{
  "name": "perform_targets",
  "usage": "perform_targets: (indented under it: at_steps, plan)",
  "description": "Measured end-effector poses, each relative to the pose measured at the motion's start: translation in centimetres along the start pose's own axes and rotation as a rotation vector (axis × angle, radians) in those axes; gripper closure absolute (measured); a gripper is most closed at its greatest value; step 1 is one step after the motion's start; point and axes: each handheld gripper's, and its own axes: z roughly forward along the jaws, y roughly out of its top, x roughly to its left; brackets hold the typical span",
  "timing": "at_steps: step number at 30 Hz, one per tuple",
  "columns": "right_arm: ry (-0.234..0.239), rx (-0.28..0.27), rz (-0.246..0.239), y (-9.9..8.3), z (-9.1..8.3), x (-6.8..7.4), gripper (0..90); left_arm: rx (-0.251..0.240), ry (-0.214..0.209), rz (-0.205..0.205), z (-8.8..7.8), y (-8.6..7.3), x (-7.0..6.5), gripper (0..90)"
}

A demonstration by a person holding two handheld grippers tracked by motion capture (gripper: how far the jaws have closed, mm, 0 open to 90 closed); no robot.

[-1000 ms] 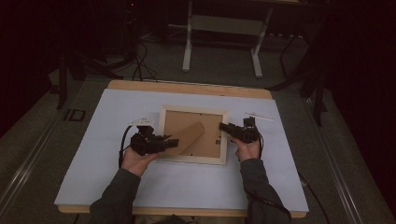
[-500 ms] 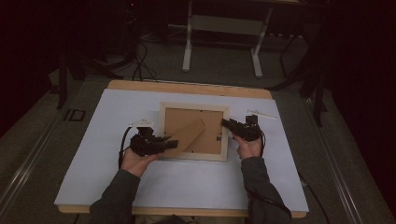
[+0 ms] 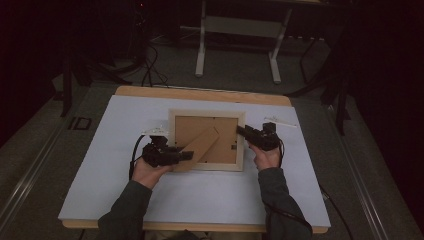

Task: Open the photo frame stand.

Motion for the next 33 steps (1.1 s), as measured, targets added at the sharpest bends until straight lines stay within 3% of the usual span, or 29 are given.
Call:
perform_targets:
  at_steps: [18,23,29,33]
  plan:
    - [0.017,-0.040,-0.101,-0.3,-1.0,0.7,62.7,0.002,0.002,-0.021,0.4,0.7,0.4,65.1]
    - [0.020,-0.046,-0.107,-0.5,-1.1,0.7,62.8,-0.001,0.040,-0.032,0.2,0.6,0.9,62.0]
    - [0.020,-0.054,-0.114,-0.7,-1.2,0.6,62.8,-0.039,0.085,-0.047,-0.8,0.4,1.7,58.6]
    - [0.022,-0.058,-0.120,-0.7,-1.3,0.7,62.8,-0.074,0.146,-0.061,-1.9,0.2,2.5,55.7]
